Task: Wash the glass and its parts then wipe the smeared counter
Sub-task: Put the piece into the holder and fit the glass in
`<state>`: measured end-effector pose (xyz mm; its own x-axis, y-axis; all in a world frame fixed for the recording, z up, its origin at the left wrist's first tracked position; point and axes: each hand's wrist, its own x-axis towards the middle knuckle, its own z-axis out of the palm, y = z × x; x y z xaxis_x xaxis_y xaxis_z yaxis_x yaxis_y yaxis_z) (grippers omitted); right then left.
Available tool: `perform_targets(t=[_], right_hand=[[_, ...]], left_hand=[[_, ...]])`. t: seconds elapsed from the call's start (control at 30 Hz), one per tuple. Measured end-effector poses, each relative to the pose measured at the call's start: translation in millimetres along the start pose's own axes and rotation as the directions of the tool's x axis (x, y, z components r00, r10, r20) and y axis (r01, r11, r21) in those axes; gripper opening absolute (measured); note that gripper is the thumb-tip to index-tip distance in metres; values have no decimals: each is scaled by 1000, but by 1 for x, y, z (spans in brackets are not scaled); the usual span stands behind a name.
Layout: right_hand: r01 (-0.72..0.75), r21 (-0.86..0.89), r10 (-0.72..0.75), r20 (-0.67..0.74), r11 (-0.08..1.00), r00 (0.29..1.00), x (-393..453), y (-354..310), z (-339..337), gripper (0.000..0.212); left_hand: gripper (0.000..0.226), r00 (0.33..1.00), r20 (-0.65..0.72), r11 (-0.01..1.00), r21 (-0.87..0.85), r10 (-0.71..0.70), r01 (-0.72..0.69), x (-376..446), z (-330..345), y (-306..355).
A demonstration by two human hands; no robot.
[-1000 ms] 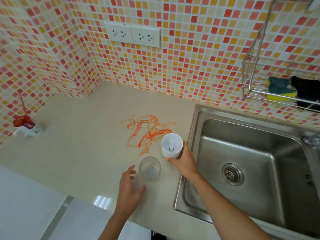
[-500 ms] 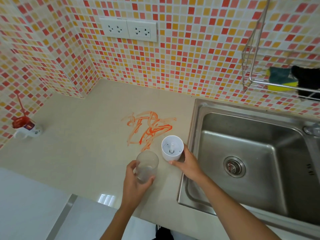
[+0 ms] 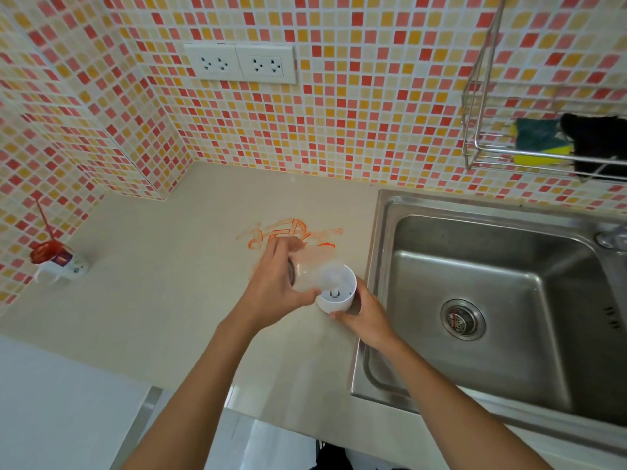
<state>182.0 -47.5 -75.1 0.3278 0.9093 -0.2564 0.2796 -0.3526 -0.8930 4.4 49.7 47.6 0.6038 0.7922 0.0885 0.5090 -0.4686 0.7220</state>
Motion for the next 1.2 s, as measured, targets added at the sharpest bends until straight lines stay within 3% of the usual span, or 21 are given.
perform_targets(t=[0.23,0.3,0.37,0.47,0.67,0.83,1.0,1.2], right_hand=[[-105,248,122,-54,963,991,-6,-14,-15,78],[-162,400,173,9,902,985,-5,-19,-31,79],[-246,568,187,161,786,969,-2,-23,-51,72],[-376,637,188,344,673,920,2,-24,-75,73],[-418,716,219,359,559,907,5,-14,-82,70],[-340,686,201,277,643,940,3,-21,-74,62],[-270,723,171,210,636,963,4,-34,-67,55],[-112,566,95,60,817,994,4,-49,-61,53]], left_hand=[[81,986,-67,974,-177,-155,141,-21,11,-12],[78,981,-62,968,-182,-186,172,-26,13,-15],[74,979,-63,962,-204,-196,179,-29,13,-16],[73,980,-54,960,-215,-193,177,-31,15,-18],[80,986,-33,981,-114,-162,158,-35,25,-25],[80,989,15,989,-18,-144,145,-33,34,-31],[82,988,22,988,-1,-154,154,-30,40,-30],[84,984,34,982,80,-172,169,-28,47,-34]])
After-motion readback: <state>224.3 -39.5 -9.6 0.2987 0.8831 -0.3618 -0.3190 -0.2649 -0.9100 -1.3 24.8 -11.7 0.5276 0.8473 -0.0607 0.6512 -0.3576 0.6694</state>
